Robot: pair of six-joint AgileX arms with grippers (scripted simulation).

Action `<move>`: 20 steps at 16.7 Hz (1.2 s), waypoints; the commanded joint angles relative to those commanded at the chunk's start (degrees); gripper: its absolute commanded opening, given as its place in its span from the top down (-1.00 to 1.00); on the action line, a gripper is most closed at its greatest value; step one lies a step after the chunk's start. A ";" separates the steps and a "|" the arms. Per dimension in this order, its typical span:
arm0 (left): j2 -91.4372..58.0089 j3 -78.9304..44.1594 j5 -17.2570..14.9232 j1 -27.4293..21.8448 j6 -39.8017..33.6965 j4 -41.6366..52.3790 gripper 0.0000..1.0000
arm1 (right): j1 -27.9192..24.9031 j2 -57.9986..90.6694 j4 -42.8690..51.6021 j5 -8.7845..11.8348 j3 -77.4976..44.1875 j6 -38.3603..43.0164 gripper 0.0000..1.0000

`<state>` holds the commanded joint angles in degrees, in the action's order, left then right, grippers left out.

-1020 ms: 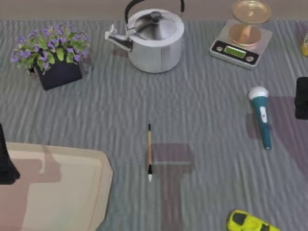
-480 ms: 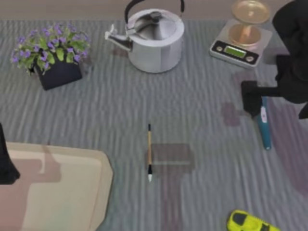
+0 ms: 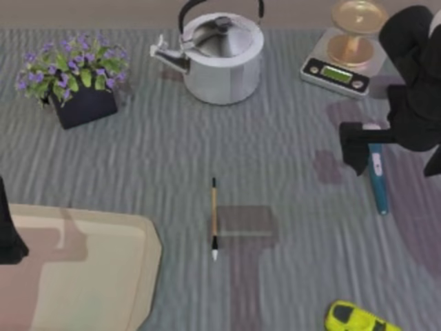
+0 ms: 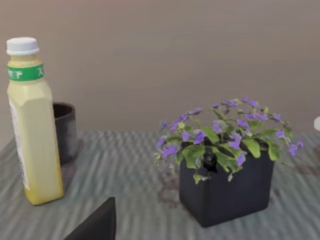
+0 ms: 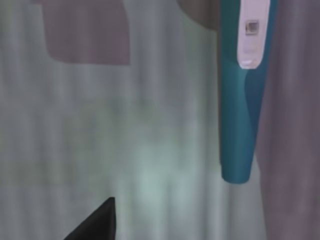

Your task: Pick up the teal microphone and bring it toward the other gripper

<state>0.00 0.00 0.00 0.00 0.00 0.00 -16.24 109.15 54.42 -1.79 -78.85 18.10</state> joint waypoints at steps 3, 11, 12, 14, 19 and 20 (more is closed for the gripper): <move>0.00 0.00 0.00 0.00 0.00 0.00 -1.00 | -0.06 2.39 -3.90 -0.04 1.72 -0.13 -1.00; 0.00 0.00 0.00 0.00 0.00 0.00 -1.00 | 0.11 11.34 -19.38 -0.10 8.09 -0.17 -1.00; 0.00 0.00 0.00 0.00 0.00 0.00 -1.00 | 0.11 11.34 -19.39 -0.10 8.10 -0.17 -1.00; 0.00 0.00 0.00 0.00 0.00 0.00 -1.00 | 0.11 11.34 -19.39 -0.10 8.10 -0.17 -1.00; 0.00 0.00 0.00 0.00 0.00 0.00 -1.00 | 0.11 11.34 -19.39 -0.10 8.10 -0.17 -0.25; 0.00 0.00 0.00 0.00 0.00 0.00 -1.00 | 0.11 11.34 -19.39 -0.10 8.10 -0.17 -0.10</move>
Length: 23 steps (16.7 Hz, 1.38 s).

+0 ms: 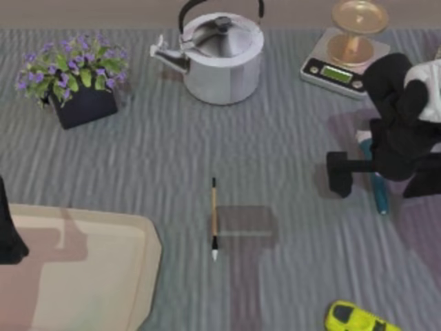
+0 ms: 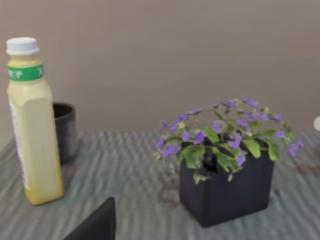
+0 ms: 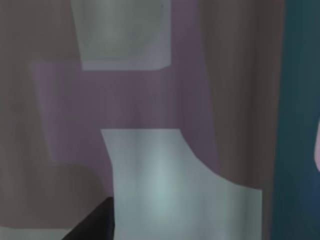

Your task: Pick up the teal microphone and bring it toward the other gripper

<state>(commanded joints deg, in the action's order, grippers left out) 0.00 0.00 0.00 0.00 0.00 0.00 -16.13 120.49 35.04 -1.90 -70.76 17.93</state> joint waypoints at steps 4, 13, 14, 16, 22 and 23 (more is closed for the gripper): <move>0.00 0.00 0.00 0.00 0.00 0.00 -1.00 | 0.00 0.00 0.00 0.00 0.00 0.00 0.51; 0.00 0.00 0.00 0.00 0.00 0.00 -1.00 | 0.00 0.00 0.00 0.00 0.00 0.00 1.00; 0.00 0.00 0.00 0.00 0.00 0.00 -1.00 | 0.00 0.00 0.00 0.00 0.00 0.00 1.00; 0.00 0.00 0.00 0.00 0.00 0.00 -1.00 | -0.07 -3.41 1.37 -0.94 -1.44 -0.57 1.00; 0.00 0.00 0.00 0.00 0.00 0.00 -1.00 | -0.20 -4.96 -7.53 2.85 0.42 -2.50 1.00; 0.00 0.00 0.00 0.00 0.00 0.00 -1.00 | -0.16 -5.64 -11.02 4.23 1.25 -3.15 1.00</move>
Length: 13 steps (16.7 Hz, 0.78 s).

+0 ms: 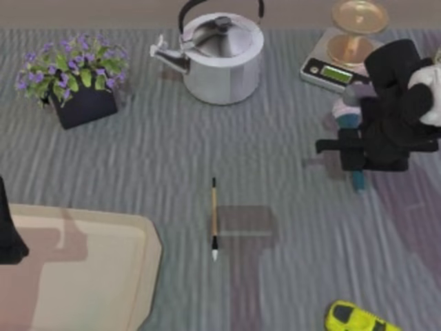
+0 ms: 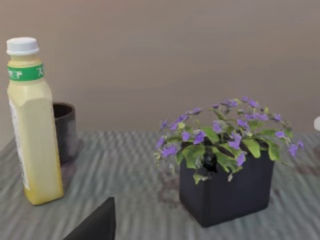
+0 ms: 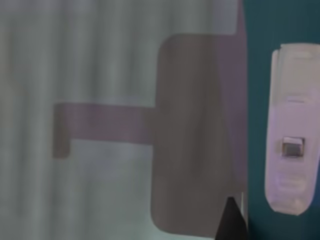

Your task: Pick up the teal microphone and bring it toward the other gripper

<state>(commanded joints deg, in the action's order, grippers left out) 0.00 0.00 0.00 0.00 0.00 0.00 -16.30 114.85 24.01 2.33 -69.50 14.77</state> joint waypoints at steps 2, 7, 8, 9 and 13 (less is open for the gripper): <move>0.00 0.00 0.00 0.00 0.00 0.00 -1.00 | 0.11 -1.64 -8.42 3.20 2.13 -1.53 1.00; 0.00 0.00 0.00 0.00 0.00 0.00 -1.00 | 0.48 -7.12 -35.35 12.73 9.38 -6.16 1.00; 0.00 0.00 0.00 0.00 0.00 0.00 -1.00 | 0.57 -8.44 -40.99 14.68 10.97 -7.14 1.00; 0.00 0.00 0.00 0.00 0.00 0.00 -1.00 | 0.66 -9.81 -46.43 16.57 12.52 -8.11 1.00; 0.00 0.00 0.00 0.00 0.00 0.00 -1.00 | 0.99 -15.23 -63.48 23.05 17.73 -11.60 1.00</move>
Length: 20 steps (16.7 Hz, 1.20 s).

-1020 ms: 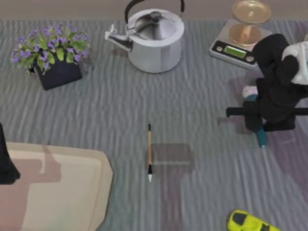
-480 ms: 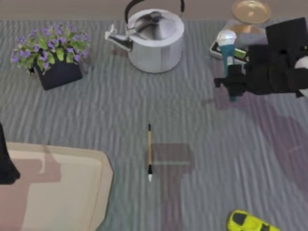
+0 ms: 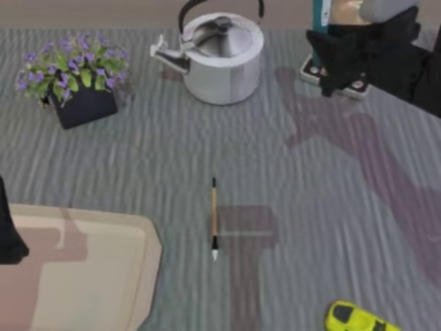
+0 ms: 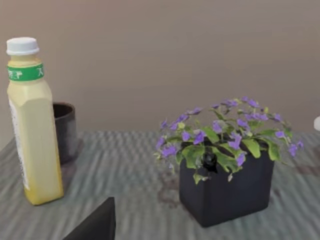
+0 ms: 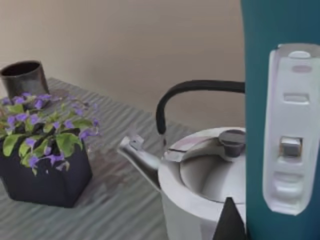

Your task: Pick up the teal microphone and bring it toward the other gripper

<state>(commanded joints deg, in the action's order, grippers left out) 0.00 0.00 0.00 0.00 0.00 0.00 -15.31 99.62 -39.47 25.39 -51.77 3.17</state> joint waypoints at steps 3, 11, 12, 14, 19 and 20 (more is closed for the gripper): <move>0.00 0.00 0.00 0.00 0.00 0.00 -1.00 | 0.19 -3.11 -6.61 2.92 2.34 -1.75 1.00; 0.00 0.00 0.00 0.00 0.00 0.00 -1.00 | -0.99 -3.77 -8.30 2.57 2.87 -1.93 1.00; 0.00 0.00 0.00 0.00 0.00 0.00 -1.00 | -2.30 -3.96 -9.05 1.34 3.32 -1.85 1.00; 0.00 0.00 0.00 0.00 0.00 0.00 -1.00 | -6.06 -4.55 -11.17 -2.36 4.70 -1.60 1.00; 0.00 0.00 0.00 0.00 0.00 0.00 -1.00 | -17.67 -6.67 -17.27 -13.76 9.20 -0.75 1.00; 0.00 0.00 0.00 0.00 0.00 0.00 -1.00 | -19.28 -7.06 -18.16 -15.36 9.85 -0.65 1.00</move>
<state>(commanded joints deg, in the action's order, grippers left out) 0.00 0.00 0.00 0.00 0.00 0.00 -34.59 92.56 -57.63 10.02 -41.92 2.53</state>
